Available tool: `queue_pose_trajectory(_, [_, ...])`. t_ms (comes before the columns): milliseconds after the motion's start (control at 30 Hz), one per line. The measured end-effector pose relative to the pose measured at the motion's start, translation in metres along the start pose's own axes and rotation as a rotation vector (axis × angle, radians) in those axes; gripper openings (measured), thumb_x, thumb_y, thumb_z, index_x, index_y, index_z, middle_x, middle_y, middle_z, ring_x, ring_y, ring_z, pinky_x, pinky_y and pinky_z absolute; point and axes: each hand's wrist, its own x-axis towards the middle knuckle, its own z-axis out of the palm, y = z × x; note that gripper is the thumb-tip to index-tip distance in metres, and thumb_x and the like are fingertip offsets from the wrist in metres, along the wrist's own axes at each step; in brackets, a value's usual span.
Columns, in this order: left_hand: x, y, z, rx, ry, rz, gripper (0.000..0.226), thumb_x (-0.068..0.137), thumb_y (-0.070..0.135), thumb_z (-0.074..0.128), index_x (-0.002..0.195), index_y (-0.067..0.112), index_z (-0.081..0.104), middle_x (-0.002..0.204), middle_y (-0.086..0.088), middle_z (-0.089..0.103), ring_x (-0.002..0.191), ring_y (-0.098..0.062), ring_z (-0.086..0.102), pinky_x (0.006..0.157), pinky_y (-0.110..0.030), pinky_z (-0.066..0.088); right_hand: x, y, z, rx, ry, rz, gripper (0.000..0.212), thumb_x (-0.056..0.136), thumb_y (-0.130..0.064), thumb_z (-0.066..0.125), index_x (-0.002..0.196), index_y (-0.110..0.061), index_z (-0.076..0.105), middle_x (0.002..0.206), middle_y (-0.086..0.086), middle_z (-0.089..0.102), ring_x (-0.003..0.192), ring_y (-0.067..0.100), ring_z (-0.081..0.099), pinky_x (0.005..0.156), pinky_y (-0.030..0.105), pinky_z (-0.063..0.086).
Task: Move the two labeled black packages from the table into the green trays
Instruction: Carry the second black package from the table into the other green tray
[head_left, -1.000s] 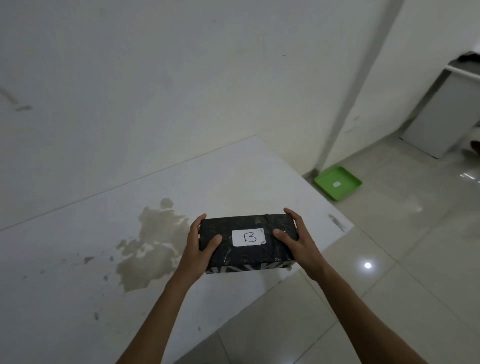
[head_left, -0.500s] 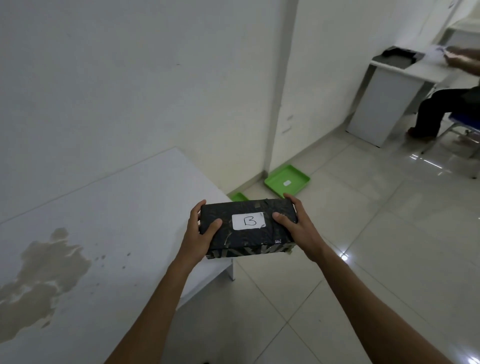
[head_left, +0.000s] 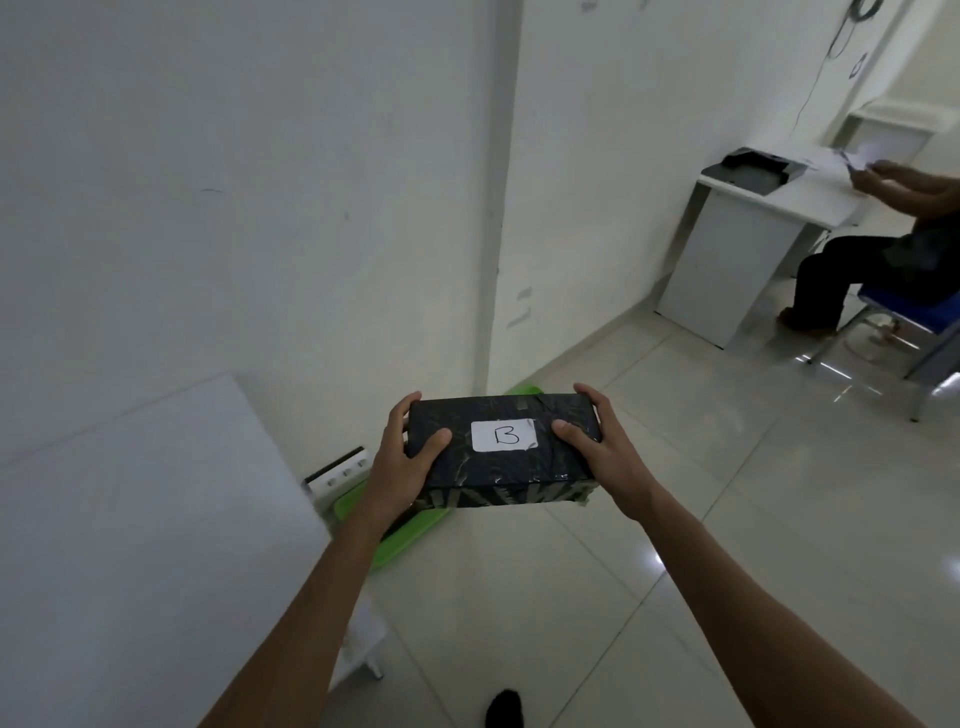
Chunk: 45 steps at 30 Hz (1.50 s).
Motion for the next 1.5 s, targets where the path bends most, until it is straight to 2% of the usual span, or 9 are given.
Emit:
queue_pose_trajectory(200, [0.104, 0.014, 0.059, 0.016, 0.035, -0.003, 0.059, 0.09, 0.032, 0.066, 0.141, 0.035, 0.036, 0.13, -0.002, 0.052, 0.111, -0.013, 0.061, 0.083, -0.032, 0.059, 0.111, -0.014, -0.063, 0.026, -0.033, 0.007, 0.063, 0.09, -0.037, 0.076, 0.144, -0.04, 0.043, 0.127, -0.004, 0.062, 0.096, 0.006, 0.074, 0.072, 0.02, 0.061])
queue_pose_trajectory(367, [0.188, 0.019, 0.099, 0.032, 0.056, 0.003, 0.06, 0.089, 0.037, 0.066, 0.14, 0.039, 0.036, 0.131, -0.002, 0.051, 0.11, -0.01, 0.06, 0.075, -0.023, 0.059, 0.205, -0.017, -0.106, 0.046, -0.065, -0.002, 0.064, 0.091, -0.035, 0.076, 0.146, -0.038, 0.043, 0.127, -0.005, 0.063, 0.102, 0.008, 0.073, 0.079, 0.023, 0.062])
queue_pose_trajectory(567, [0.285, 0.01, 0.17, 0.046, 0.125, -0.008, 0.06, 0.089, 0.034, 0.066, 0.141, 0.036, 0.036, 0.128, 0.001, 0.052, 0.098, 0.011, 0.06, 0.069, -0.013, 0.055, 0.32, -0.005, -0.172, 0.047, -0.123, -0.006, 0.062, 0.091, -0.031, 0.076, 0.144, -0.036, 0.045, 0.127, -0.003, 0.064, 0.097, 0.004, 0.073, 0.076, 0.021, 0.06])
queue_pose_trajectory(833, [0.386, 0.015, 0.26, 0.032, 0.284, -0.076, 0.06, 0.089, 0.035, 0.066, 0.141, 0.036, 0.036, 0.128, 0.0, 0.052, 0.101, 0.001, 0.061, 0.07, -0.014, 0.055, 0.464, -0.011, -0.255, 0.014, -0.28, 0.03, 0.061, 0.091, -0.031, 0.077, 0.143, -0.037, 0.045, 0.127, 0.001, 0.064, 0.094, 0.004, 0.074, 0.072, 0.022, 0.061])
queue_pose_trajectory(1100, [0.487, 0.006, 0.303, -0.001, 0.361, -0.109, 0.06, 0.089, 0.033, 0.066, 0.141, 0.037, 0.036, 0.12, 0.009, 0.053, 0.098, -0.002, 0.063, 0.065, -0.013, 0.055, 0.584, -0.004, -0.286, -0.009, -0.344, 0.052, 0.062, 0.093, -0.027, 0.075, 0.146, -0.033, 0.043, 0.123, -0.003, 0.063, 0.091, 0.0, 0.073, 0.072, 0.02, 0.06])
queue_pose_trajectory(1200, [0.52, -0.001, 0.312, -0.014, 0.379, -0.136, 0.059, 0.09, 0.031, 0.066, 0.141, 0.036, 0.037, 0.118, 0.011, 0.054, 0.093, 0.005, 0.065, 0.064, -0.013, 0.055, 0.62, 0.0, -0.292, -0.009, -0.359, 0.079, 0.062, 0.093, -0.027, 0.074, 0.146, -0.033, 0.042, 0.122, -0.004, 0.063, 0.094, 0.006, 0.073, 0.074, 0.022, 0.061])
queue_pose_trajectory(1333, [0.554, -0.008, 0.32, -0.005, 0.389, -0.165, 0.06, 0.091, 0.029, 0.065, 0.143, 0.033, 0.036, 0.124, 0.004, 0.053, 0.092, 0.011, 0.062, 0.065, -0.011, 0.054, 0.66, 0.009, -0.295, 0.009, -0.391, 0.114, 0.064, 0.093, -0.028, 0.075, 0.147, -0.034, 0.041, 0.124, -0.004, 0.061, 0.102, 0.014, 0.071, 0.075, 0.026, 0.062])
queue_pose_trajectory(1433, [0.567, -0.013, 0.326, 0.003, 0.429, -0.189, 0.064, 0.091, 0.029, 0.065, 0.146, 0.033, 0.032, 0.134, -0.001, 0.049, 0.101, 0.005, 0.062, 0.073, -0.017, 0.057, 0.685, 0.019, -0.294, 0.007, -0.406, 0.148, 0.069, 0.091, -0.03, 0.077, 0.148, -0.034, 0.039, 0.124, -0.005, 0.063, 0.104, 0.013, 0.071, 0.077, 0.026, 0.062])
queue_pose_trajectory(1500, [0.575, -0.018, 0.332, 0.02, 0.469, -0.211, 0.067, 0.091, 0.031, 0.064, 0.148, 0.032, 0.03, 0.14, -0.005, 0.046, 0.115, -0.01, 0.058, 0.09, -0.033, 0.057, 0.702, 0.027, -0.293, -0.006, -0.425, 0.173, 0.072, 0.089, -0.032, 0.078, 0.149, -0.033, 0.037, 0.125, -0.004, 0.064, 0.106, 0.013, 0.071, 0.076, 0.025, 0.062])
